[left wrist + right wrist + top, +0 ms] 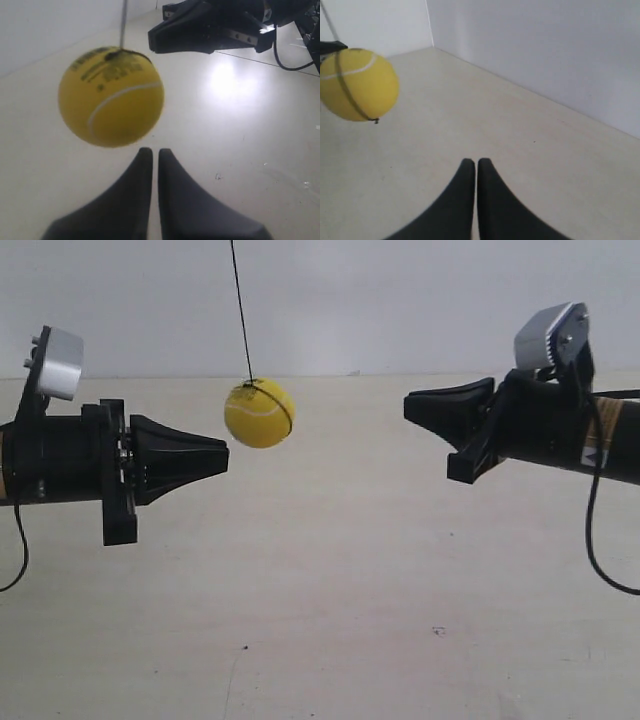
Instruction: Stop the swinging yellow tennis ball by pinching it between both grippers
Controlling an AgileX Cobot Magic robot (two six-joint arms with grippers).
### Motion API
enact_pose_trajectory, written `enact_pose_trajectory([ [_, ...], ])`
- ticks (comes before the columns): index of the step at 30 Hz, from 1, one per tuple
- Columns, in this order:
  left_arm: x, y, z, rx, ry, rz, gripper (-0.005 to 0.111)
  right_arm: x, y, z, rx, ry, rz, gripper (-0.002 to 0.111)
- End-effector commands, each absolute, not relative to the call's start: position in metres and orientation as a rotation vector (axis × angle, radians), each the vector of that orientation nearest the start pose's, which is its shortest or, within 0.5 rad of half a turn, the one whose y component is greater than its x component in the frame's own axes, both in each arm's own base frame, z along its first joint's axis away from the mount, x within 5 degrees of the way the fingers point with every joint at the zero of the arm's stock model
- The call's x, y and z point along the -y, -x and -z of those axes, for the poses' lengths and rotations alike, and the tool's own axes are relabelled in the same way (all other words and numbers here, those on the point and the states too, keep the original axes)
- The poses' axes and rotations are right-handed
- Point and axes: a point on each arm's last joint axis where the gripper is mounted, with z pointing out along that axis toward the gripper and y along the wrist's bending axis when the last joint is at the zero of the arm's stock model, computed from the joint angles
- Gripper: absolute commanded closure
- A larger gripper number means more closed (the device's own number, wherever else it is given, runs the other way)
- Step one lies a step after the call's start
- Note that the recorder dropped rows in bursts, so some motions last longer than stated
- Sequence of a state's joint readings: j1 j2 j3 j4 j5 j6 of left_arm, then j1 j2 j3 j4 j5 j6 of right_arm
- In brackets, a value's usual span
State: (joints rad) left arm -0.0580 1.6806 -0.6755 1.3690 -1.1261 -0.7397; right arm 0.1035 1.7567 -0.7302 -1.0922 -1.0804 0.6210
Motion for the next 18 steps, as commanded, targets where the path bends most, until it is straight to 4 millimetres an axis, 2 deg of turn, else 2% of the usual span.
enact_pose_trajectory([
  [1,0.097,-0.272,-0.193,-1.618,-1.013,0.888,0.102,-0.123,-0.309,-0.185,-1.573,0.894,-0.833,0.108],
  [6,0.096,-0.274,-0.192,-1.627,-1.006,0.86,0.102,-0.134,-0.313,-0.186,-1.553,0.934,-0.839,0.108],
  [18,0.095,-0.279,-0.196,-1.572,-0.967,0.802,0.102,-0.141,-0.313,-0.188,-1.537,0.938,-0.839,0.108],
])
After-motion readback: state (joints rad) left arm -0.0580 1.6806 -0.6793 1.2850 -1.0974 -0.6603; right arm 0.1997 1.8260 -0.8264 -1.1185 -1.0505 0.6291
